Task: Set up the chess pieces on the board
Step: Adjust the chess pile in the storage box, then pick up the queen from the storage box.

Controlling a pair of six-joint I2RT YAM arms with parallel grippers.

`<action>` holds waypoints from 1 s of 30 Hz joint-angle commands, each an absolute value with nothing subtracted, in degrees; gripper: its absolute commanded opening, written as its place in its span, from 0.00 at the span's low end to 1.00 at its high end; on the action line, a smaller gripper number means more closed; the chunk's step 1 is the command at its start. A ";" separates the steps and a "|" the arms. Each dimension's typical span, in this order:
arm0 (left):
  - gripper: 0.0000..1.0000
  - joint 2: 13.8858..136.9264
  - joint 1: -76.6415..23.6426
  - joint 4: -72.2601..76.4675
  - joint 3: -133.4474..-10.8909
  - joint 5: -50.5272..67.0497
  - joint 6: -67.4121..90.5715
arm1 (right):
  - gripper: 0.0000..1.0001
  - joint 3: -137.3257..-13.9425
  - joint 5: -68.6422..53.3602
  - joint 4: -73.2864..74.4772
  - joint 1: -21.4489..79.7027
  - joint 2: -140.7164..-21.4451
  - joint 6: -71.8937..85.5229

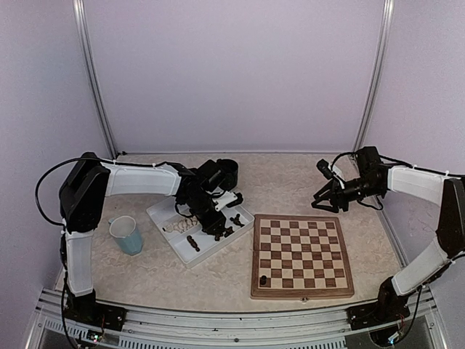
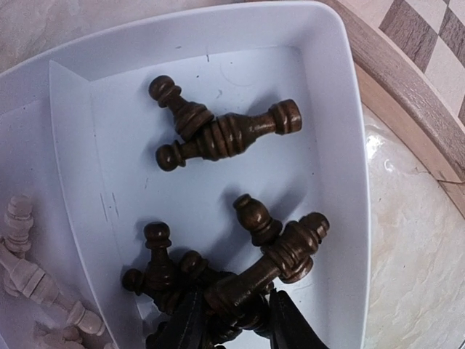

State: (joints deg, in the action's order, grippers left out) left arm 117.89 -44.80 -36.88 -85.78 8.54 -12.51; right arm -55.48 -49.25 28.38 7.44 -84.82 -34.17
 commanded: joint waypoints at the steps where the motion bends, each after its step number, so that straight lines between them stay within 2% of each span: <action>1: 0.30 119.77 -44.65 -36.47 -86.61 10.65 -13.58 | 0.46 -54.91 -49.75 27.89 8.09 -85.95 -34.20; 5: 0.27 120.06 -44.65 -36.12 -86.77 10.89 -13.54 | 0.46 -55.01 -49.75 27.93 8.12 -86.30 -34.19; 11: 0.15 117.34 -44.57 -35.59 -84.97 11.41 -13.16 | 0.45 -55.25 -50.07 28.03 8.24 -86.19 -34.01; 21: 0.12 105.29 -40.62 -25.06 -74.05 17.52 -6.71 | 0.45 -63.37 -50.44 32.34 14.68 -88.09 -33.31; 23: 0.16 104.34 -40.26 -23.13 -72.52 17.67 -5.69 | 0.45 -65.51 -49.16 33.17 17.29 -89.64 -33.50; 27: 0.32 104.92 -40.76 -20.69 -73.13 14.24 -2.22 | 0.45 -67.98 -47.92 33.32 21.00 -92.14 -33.13; 30: 0.36 106.47 -42.70 -20.79 -75.12 11.38 -0.29 | 0.44 -68.59 -47.66 32.13 21.50 -92.85 -31.69</action>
